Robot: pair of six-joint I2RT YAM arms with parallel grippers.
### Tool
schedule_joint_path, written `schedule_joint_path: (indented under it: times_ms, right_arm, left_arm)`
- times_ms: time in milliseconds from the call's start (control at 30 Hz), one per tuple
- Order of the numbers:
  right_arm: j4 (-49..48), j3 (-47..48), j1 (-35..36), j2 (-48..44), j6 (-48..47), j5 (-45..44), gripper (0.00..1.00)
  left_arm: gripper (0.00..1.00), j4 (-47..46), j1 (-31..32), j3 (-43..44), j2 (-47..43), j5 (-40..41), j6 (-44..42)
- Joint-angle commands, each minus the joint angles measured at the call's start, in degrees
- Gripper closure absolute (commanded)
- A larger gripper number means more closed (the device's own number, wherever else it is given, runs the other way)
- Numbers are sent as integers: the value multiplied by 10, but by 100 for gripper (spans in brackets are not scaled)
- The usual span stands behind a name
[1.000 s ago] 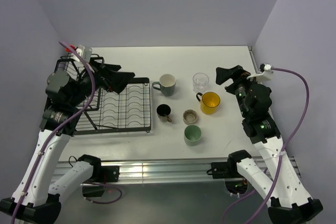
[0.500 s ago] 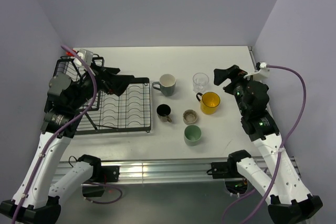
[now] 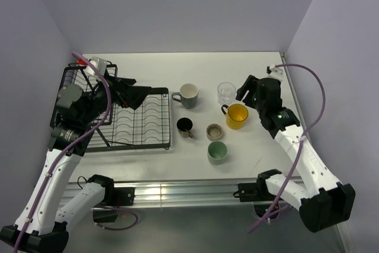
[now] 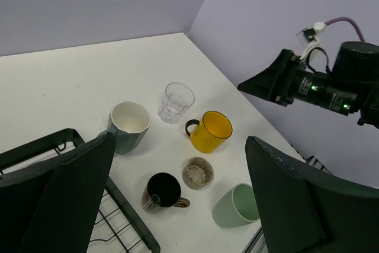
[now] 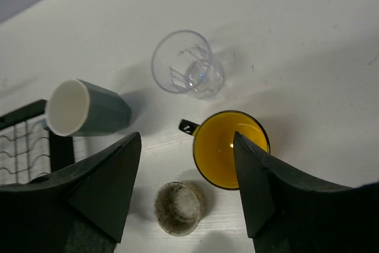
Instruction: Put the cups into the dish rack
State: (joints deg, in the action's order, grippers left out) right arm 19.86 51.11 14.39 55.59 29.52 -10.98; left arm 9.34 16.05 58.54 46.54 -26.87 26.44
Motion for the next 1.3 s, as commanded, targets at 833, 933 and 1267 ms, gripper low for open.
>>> schedule_joint_path:
  times_ms: [833, 933, 1267]
  right_arm:
    - [52, -5, 61, 134, -3, -28, 44]
    - [54, -5, 72, 144, -4, -35, 48]
    - [49, -8, 92, 187, 8, -41, 53]
  left_arm:
    - [1, -9, 2, 4, -4, 6, 0]
    - [1, -10, 2, 5, -2, 9, 1]
    - [1, -9, 2, 6, 5, 7, 3]
